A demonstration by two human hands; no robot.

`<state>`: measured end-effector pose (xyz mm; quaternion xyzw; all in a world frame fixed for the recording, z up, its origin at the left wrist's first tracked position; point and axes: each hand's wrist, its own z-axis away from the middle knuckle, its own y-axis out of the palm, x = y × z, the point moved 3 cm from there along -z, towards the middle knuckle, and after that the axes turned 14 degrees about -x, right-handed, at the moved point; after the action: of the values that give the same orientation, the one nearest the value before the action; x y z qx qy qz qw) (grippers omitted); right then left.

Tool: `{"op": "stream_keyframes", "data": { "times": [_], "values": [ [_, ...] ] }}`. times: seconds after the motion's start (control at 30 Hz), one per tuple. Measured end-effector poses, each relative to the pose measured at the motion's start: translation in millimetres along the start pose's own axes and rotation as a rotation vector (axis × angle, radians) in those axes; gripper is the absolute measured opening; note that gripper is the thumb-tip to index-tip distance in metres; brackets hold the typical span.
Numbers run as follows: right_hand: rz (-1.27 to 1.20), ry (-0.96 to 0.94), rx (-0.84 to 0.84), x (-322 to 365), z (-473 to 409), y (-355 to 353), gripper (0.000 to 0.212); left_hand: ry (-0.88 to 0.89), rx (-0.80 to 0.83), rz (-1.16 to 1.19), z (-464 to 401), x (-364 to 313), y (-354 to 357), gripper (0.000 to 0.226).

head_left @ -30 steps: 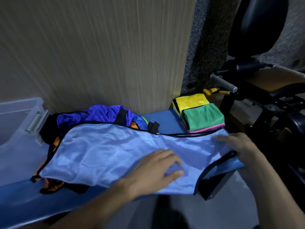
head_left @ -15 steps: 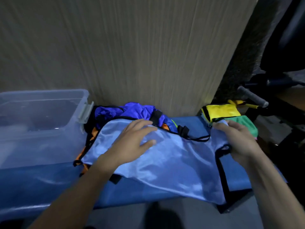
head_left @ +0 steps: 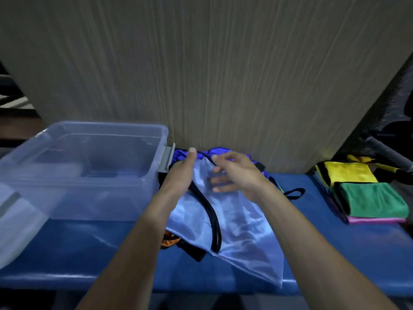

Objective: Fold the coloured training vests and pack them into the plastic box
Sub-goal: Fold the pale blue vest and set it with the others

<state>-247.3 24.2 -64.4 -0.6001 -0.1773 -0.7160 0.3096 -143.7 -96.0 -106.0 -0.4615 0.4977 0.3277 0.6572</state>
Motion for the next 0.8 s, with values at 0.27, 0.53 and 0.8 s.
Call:
{"op": "stream_keyframes", "data": {
  "times": [0.27,0.53,0.8],
  "values": [
    [0.431,-0.513,-0.341,-58,3,-76,0.01,0.233,-0.088,-0.448,-7,13,3,0.029],
    [0.598,-0.54,-0.455,-81,-2,-110,0.015,0.534,-0.253,-0.655,-4,1,17,0.019],
    [0.428,-0.008,-0.353,-110,0,-148,0.029,0.381,-0.346,-0.823,-18,15,12,0.021]
  ]
}}
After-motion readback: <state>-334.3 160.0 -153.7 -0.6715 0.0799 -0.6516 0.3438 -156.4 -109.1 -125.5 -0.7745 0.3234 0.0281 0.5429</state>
